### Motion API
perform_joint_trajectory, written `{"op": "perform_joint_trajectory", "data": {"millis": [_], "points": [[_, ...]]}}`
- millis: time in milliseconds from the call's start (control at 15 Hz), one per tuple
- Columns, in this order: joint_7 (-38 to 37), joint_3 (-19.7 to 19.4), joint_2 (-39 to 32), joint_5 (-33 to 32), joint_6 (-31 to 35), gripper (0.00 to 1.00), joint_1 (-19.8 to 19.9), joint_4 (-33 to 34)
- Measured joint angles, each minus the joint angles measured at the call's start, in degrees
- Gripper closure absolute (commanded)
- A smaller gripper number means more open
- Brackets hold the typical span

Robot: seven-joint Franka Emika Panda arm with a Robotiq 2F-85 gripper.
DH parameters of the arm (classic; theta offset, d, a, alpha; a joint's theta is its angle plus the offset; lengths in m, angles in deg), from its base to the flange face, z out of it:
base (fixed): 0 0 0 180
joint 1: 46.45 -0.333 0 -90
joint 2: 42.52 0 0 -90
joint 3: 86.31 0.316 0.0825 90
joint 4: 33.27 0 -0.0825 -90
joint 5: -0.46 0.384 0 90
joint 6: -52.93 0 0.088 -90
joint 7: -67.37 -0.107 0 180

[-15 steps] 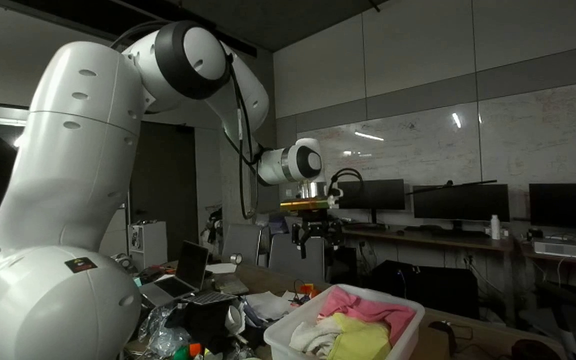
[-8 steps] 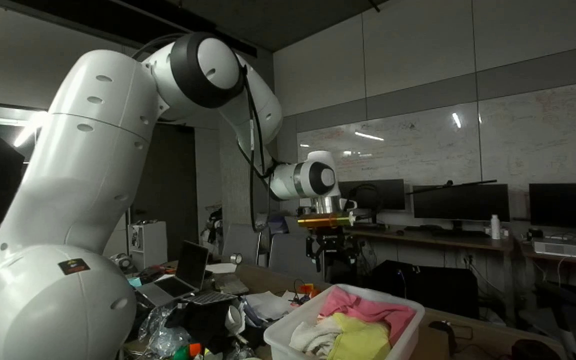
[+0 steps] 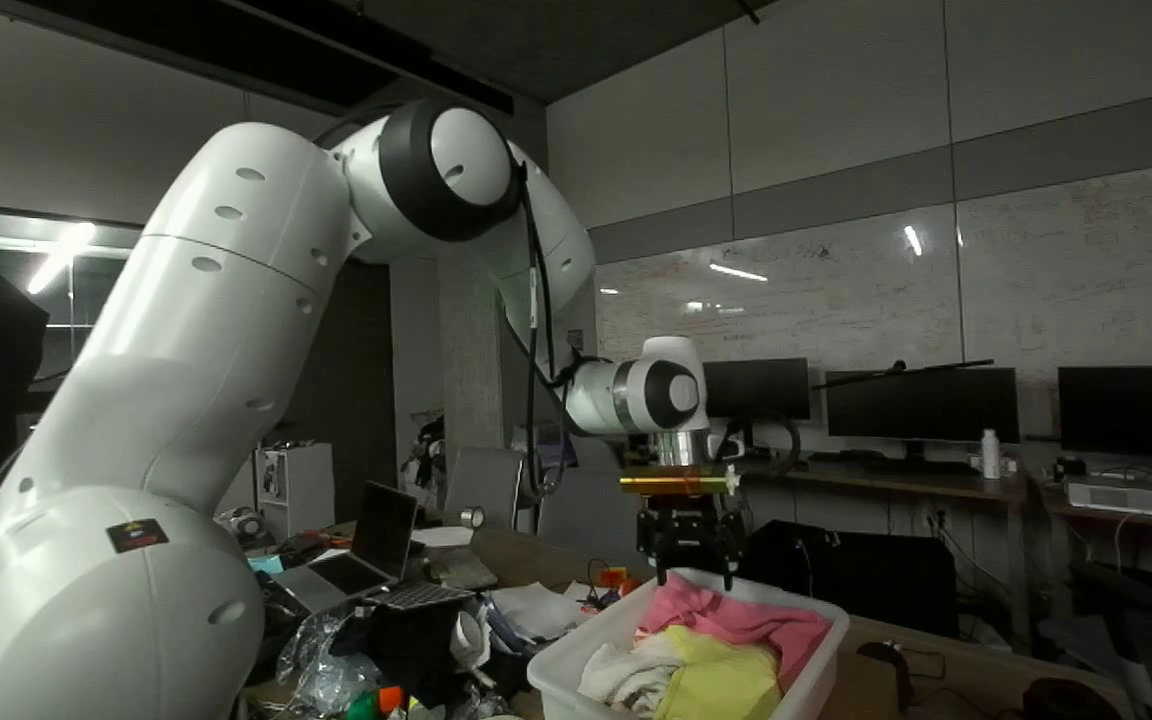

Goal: Remove the clothes from the storage box

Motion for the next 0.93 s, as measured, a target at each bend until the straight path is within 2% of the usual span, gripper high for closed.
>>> {"op": "perform_joint_trajectory", "data": {"millis": [933], "points": [[0.0, 0.0, -4.6, 2.9, 0.1, 0.00, 0.6, 1.8]]}}
